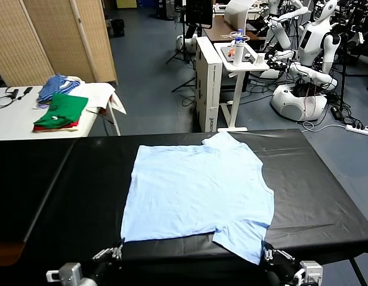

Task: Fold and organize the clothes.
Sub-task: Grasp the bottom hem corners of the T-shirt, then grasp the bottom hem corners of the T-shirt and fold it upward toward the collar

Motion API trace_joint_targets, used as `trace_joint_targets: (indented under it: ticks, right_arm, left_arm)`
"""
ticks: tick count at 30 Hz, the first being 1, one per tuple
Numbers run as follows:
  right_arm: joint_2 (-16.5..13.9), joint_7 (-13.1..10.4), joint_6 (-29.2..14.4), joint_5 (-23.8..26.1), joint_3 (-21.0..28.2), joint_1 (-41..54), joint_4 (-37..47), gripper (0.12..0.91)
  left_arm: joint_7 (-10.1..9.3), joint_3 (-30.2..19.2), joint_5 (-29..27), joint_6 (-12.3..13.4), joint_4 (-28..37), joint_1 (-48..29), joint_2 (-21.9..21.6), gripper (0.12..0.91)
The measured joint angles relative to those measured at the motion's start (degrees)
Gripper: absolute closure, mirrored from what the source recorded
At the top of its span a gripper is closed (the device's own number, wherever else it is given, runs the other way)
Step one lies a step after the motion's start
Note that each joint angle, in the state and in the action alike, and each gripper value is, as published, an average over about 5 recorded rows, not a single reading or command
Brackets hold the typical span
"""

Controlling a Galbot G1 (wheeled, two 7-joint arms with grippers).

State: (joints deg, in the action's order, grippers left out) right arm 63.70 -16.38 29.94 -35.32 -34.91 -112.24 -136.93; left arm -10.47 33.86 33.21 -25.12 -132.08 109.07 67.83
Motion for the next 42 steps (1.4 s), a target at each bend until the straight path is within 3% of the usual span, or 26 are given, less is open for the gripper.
trace_joint_targets:
  ticks: [9, 14, 18, 23, 29, 42]
  right_arm:
    - [-0.3, 0.0, 0.0, 0.0, 0.0, -2.1, -1.9, 0.886]
    - [-1.2, 2.5, -3.7, -0.4, -0.7, -0.8, -1.7, 0.886]
    - [-2.1, 4.4, -7.2, -0.9, -1.0, 2.1, -0.5, 0.886]
    - [-3.4, 4.9, -9.2, -2.1, -0.1, 7.8, 2.6, 0.886]
    - [-4.9, 4.9, -9.7, -2.5, 1.9, 15.8, 9.0, 0.886]
    - [-6.3, 5.0, -9.8, -0.5, 9.5, 31.9, 21.6, 0.886]
  left_arm:
    - [-1.04, 2.5, -1.7, 1.1, -3.8, 5.4, 0.1, 0.884]
    - [-1.66, 3.0, -2.3, 1.9, -5.1, 6.9, 1.0, 0.884]
    - [-1.01, 2.3, -3.8, 4.5, -4.7, 6.1, 2.3, 0.884]
    - [-0.17, 0.7, -6.3, 7.6, -2.2, 2.4, 4.5, 0.884]
    - [0.42, -0.4, -7.8, 9.6, 2.4, -4.6, 6.8, 0.884]
    - [0.92, -3.7, -9.9, 10.2, 10.0, -17.2, 6.6, 0.884]
